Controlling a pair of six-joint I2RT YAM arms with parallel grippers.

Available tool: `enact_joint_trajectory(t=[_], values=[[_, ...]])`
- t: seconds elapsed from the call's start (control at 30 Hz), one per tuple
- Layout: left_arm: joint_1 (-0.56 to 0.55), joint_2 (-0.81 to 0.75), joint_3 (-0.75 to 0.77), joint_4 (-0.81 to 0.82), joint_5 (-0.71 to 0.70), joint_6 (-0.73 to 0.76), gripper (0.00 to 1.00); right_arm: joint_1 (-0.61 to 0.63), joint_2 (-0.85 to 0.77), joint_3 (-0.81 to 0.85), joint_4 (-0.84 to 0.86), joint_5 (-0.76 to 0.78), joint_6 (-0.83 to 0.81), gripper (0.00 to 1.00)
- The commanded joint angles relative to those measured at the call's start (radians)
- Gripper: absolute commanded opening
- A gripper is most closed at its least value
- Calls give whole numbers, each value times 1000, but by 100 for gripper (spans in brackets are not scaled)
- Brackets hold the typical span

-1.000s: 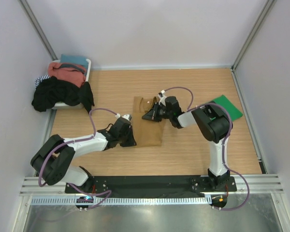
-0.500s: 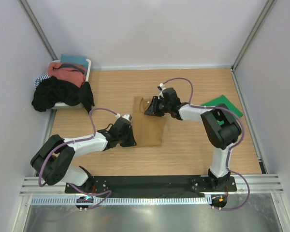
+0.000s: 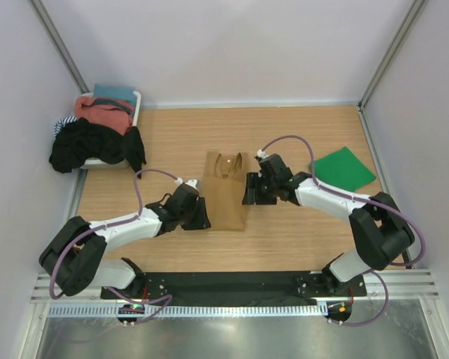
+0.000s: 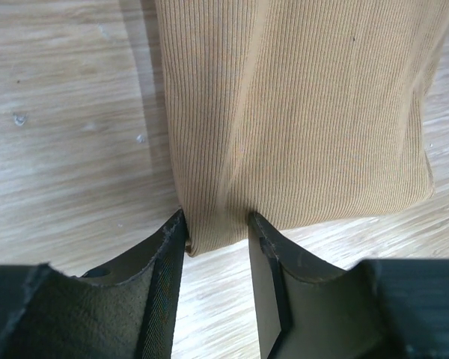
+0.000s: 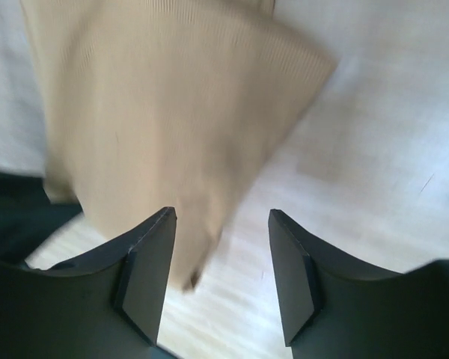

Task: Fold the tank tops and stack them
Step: Fold the tank top

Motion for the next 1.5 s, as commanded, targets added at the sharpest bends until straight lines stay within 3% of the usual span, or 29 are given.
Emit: enact_joint_trajectory(t=[0.0, 0.17, 0.27, 0.33, 0.6, 0.83, 0.9, 0.93, 0.97, 1.03, 1.23, 1.47], values=[[-4, -35, -27, -56, -17, 8, 41, 79, -92, -53, -70, 39, -10, 60], [-5, -58, -38, -72, -14, 8, 44, 147, -180, -120, -50, 6, 44, 58], [-13, -80, -38, -85, -44, 5, 55, 194, -188, -143, -30, 2, 80, 57], [-16, -101, -38, -99, -57, 3, 56, 225, -180, -146, -22, 6, 96, 56], [-15, -161, -14, -148, -89, 2, 46, 294, -102, -130, 22, 22, 134, 52], [-16, -130, -24, -131, -72, 3, 45, 300, -48, -119, 21, 39, 154, 41], [-15, -124, -35, -110, -54, 0, 45, 305, -40, -120, 22, 37, 151, 32], [-15, -120, -40, -104, -49, 0, 43, 305, -36, -120, 22, 34, 151, 28], [-15, -115, -43, -95, -43, -3, 40, 305, -36, -120, 22, 31, 149, 12], [-18, -107, -49, -75, -35, -6, 34, 305, -39, -120, 19, 25, 149, 1], [-35, -80, -49, -55, -29, -3, 0, 308, -111, -145, -10, 25, 149, 1], [-82, -158, -51, -90, -29, -40, 0, 334, -194, -150, -108, 51, 151, 1]])
